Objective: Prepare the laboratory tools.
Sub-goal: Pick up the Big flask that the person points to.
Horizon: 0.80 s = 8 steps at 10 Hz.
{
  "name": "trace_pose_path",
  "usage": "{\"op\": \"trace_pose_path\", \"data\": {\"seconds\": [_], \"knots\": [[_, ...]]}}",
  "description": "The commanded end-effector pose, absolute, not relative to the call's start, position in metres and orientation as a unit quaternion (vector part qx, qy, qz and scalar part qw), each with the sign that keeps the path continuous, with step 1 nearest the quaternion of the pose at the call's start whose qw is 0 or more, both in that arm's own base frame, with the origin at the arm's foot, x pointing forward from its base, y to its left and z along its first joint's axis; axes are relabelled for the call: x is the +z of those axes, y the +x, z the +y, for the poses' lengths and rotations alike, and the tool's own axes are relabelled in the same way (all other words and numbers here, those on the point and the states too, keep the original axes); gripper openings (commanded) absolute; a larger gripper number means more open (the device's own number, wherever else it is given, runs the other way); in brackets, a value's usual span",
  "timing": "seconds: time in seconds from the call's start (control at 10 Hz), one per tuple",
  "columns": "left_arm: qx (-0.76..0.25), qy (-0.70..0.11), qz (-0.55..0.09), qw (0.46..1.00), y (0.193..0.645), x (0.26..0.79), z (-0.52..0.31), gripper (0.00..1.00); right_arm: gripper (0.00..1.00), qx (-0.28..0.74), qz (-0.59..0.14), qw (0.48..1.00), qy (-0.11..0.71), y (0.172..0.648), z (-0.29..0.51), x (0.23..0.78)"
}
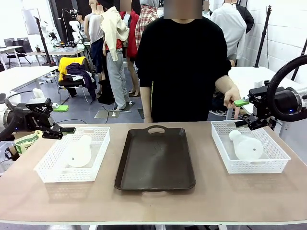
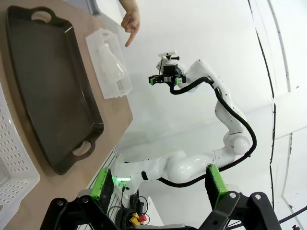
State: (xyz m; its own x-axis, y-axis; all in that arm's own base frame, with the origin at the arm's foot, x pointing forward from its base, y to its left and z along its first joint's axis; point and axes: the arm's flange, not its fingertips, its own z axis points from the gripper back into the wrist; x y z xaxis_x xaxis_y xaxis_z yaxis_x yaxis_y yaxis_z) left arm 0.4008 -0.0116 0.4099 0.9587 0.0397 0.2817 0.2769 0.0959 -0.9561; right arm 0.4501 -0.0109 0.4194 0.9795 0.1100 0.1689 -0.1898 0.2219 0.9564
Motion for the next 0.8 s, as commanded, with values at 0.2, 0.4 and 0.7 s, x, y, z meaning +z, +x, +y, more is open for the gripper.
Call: {"op": "trace_pose_path", "data": {"seconds": [0.2,0.4,0.7], "knots": [[-0.08,-0.671,-0.119,0.728,0.3997,0.4098,-0.0105,1.0,1.0,0.096,-0.033,0.781,0.616,0.4472,-0.0086,0.4223],[-0.08,-0.671,-0.119,0.728,0.3997,0.4098,-0.0105,1.0,1.0,0.096,-0.033,0.781,0.616,0.4472,-0.0086,0.4223],[-0.08,-0.671,-0.119,0.728,0.3997,0.4098,-0.0105,1.0,1.0,0.096,-0.033,0.781,0.616,0.4472,-0.0086,0.4223]]}}
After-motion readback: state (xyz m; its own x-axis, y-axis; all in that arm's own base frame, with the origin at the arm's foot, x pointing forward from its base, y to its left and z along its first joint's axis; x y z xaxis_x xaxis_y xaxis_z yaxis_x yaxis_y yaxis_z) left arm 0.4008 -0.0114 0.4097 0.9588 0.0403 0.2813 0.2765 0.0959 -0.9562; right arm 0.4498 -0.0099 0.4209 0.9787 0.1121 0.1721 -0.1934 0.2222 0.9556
